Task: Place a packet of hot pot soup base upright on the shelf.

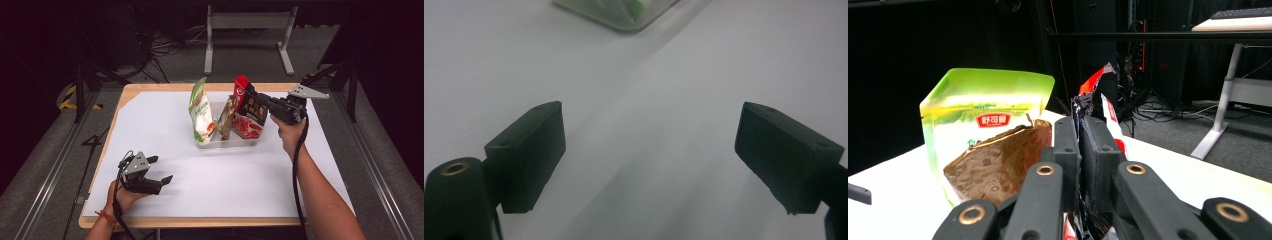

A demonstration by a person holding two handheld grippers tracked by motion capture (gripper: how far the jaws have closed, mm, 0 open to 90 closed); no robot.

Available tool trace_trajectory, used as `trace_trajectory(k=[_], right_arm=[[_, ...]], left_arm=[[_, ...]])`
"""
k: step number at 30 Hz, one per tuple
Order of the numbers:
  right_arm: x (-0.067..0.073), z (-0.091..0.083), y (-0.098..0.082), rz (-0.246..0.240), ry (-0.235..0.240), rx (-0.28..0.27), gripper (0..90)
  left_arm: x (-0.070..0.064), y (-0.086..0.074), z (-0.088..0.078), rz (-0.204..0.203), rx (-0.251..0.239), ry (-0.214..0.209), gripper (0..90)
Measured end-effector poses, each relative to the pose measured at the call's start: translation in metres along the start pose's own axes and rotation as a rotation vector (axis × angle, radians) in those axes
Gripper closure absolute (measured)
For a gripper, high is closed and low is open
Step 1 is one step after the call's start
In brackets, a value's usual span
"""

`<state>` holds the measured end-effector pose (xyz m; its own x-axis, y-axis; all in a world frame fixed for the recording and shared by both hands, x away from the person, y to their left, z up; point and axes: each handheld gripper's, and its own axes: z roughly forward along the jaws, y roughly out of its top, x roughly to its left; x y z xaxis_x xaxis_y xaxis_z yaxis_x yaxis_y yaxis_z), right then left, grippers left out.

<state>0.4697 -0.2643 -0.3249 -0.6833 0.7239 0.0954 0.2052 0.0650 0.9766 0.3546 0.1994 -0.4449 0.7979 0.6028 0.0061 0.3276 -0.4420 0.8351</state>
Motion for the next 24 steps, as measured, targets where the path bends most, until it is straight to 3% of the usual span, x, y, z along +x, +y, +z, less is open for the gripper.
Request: trace_trajectory(k=[15,24], right_arm=[[0.0032,-0.0032,0.0029,-0.047,-0.008,0.037,83.1],[0.0056,-0.005,0.0071,-0.074,-0.048,0.084,79.2]], left_arm=[[0.0023,-0.0007,0.0012,-0.009,0.0,0.0,13.5],[-0.0003,-0.0003,0.0004,0.016,0.011,0.009,13.4]])
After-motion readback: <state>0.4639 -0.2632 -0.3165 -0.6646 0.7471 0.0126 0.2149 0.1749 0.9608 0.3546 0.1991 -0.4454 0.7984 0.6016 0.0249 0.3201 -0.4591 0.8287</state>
